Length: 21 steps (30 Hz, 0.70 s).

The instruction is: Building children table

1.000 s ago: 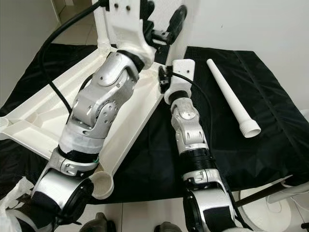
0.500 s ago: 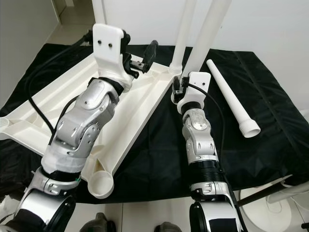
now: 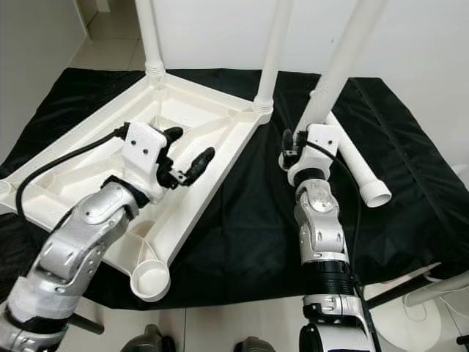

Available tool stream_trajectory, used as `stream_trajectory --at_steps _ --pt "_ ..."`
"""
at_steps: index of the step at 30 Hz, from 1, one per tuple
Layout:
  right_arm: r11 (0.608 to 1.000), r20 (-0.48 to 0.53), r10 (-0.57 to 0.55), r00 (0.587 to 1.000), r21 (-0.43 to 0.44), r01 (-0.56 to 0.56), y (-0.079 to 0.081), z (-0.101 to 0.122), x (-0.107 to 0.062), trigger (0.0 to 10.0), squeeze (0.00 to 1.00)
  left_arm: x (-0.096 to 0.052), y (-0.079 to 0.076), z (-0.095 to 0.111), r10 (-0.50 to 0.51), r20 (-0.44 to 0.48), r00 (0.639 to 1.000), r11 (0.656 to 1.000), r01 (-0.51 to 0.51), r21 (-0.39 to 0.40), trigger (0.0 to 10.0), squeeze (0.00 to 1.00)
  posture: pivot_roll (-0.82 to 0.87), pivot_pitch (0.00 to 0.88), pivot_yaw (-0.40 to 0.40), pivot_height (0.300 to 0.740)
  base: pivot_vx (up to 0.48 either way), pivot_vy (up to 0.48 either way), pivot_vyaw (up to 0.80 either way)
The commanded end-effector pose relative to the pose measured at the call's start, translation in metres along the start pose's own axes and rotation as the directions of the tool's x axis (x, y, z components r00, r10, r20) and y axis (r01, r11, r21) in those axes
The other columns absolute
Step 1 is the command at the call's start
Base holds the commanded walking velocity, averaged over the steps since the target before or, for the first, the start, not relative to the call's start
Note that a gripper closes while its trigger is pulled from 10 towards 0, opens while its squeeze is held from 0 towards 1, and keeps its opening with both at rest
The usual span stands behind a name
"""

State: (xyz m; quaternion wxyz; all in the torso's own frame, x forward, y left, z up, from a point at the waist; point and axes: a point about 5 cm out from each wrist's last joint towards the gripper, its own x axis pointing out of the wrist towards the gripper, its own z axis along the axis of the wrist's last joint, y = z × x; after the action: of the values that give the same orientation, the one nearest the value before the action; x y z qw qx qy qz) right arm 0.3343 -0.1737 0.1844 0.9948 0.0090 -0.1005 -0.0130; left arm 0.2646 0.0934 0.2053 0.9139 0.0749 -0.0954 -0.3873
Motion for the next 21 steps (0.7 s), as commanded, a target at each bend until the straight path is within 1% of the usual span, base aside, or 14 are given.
stream_trajectory --at_steps 1,2,5,6,7,9,10,12,14,15,18,19,20,21 --pt "1.000 0.000 -0.003 1.000 0.000 0.003 -0.003 0.002 -0.001 10.0 0.00 -0.008 -0.002 -0.001 -0.073 0.003 0.997 0.997 0.073 -0.005 10.0 0.00 -0.06 0.026 -0.019 0.740 0.000 0.000 0.00" --pt "1.000 0.000 -0.003 1.000 0.000 0.003 -0.003 0.002 -0.001 10.0 0.00 -0.008 -0.002 -0.001 -0.073 0.003 0.997 0.997 0.073 -0.005 10.0 0.00 -0.06 0.026 -0.019 0.740 0.000 0.000 0.00" --pt "1.000 0.000 -0.001 1.000 -0.006 0.001 -0.004 0.002 0.000 10.0 0.00 -0.027 0.008 -0.009 -0.094 -0.039 0.995 0.995 0.093 -0.030 10.0 0.00 -0.04 0.030 -0.029 0.740 0.000 0.000 0.00" --pt "1.000 0.000 -0.001 1.000 -0.006 0.001 -0.004 0.002 0.000 10.0 0.00 -0.027 0.008 -0.009 -0.094 -0.039 0.995 0.995 0.093 -0.030 10.0 0.00 -0.04 0.030 -0.029 0.740 0.000 0.000 0.00" --pt "1.000 -0.001 0.000 1.000 -0.007 0.000 -0.004 0.003 0.000 10.0 0.00 -0.032 0.011 -0.012 -0.103 -0.050 0.993 0.994 0.102 -0.029 10.0 0.00 -0.04 0.030 -0.029 0.740 0.000 0.000 0.00" --pt "1.000 -0.001 0.000 1.000 -0.007 0.000 -0.004 0.003 0.000 10.0 0.00 -0.032 0.011 -0.012 -0.103 -0.050 0.993 0.994 0.102 -0.029 10.0 0.00 -0.04 0.030 -0.029 0.740 0.000 0.000 0.00" --pt "1.000 -0.001 0.001 1.000 -0.008 -0.001 -0.004 0.003 0.000 10.0 0.00 -0.038 0.015 -0.015 -0.103 -0.069 0.992 0.995 0.102 -0.012 10.0 0.00 -0.04 0.030 -0.033 0.740 0.000 0.000 0.00" --pt "1.000 -0.005 0.004 1.000 -0.012 -0.004 -0.004 0.003 -0.001 10.0 0.00 -0.057 0.026 -0.030 -0.103 -0.149 0.984 0.994 0.107 0.016 10.0 0.00 -0.04 0.032 -0.033 0.740 0.000 0.000 0.00" --pt "1.000 -0.005 0.004 1.000 -0.012 -0.004 -0.004 0.003 -0.001 10.0 0.00 -0.057 0.026 -0.030 -0.103 -0.149 0.984 0.994 0.107 0.016 10.0 0.00 -0.04 0.032 -0.033 0.740 0.000 0.000 0.00" --pt "1.000 -0.007 0.004 1.000 -0.016 -0.004 -0.005 0.003 -0.001 10.0 0.00 -0.065 0.032 -0.036 -0.100 -0.180 0.978 0.994 0.106 0.022 10.0 0.00 -0.04 0.032 -0.033 0.740 0.000 0.000 0.00" --pt "1.000 -0.008 0.003 1.000 -0.017 -0.003 -0.006 0.003 -0.001 10.0 0.00 -0.072 0.037 -0.042 -0.099 -0.216 0.971 0.994 0.106 0.023 10.0 0.00 -0.03 0.031 -0.036 0.740 0.000 0.000 0.00" --pt "1.000 -0.008 0.001 1.000 -0.018 -0.001 -0.007 0.003 0.000 10.0 0.00 -0.079 0.040 -0.048 -0.114 -0.254 0.961 0.991 0.128 0.039 10.0 0.00 -0.03 0.033 -0.035 0.740 0.000 0.000 0.00" --pt "1.000 -0.008 -0.001 1.000 -0.020 0.000 -0.007 0.003 0.000 10.0 0.00 -0.087 0.043 -0.052 -0.142 -0.285 0.948 0.988 0.154 0.019 10.0 0.00 -0.03 0.034 -0.032 0.740 0.000 0.000 0.00" --pt "1.000 -0.008 -0.001 1.000 -0.020 0.000 -0.007 0.003 0.000 10.0 0.00 -0.087 0.043 -0.052 -0.142 -0.285 0.948 0.988 0.154 0.019 10.0 0.00 -0.03 0.034 -0.032 0.740 0.000 0.000 0.00"
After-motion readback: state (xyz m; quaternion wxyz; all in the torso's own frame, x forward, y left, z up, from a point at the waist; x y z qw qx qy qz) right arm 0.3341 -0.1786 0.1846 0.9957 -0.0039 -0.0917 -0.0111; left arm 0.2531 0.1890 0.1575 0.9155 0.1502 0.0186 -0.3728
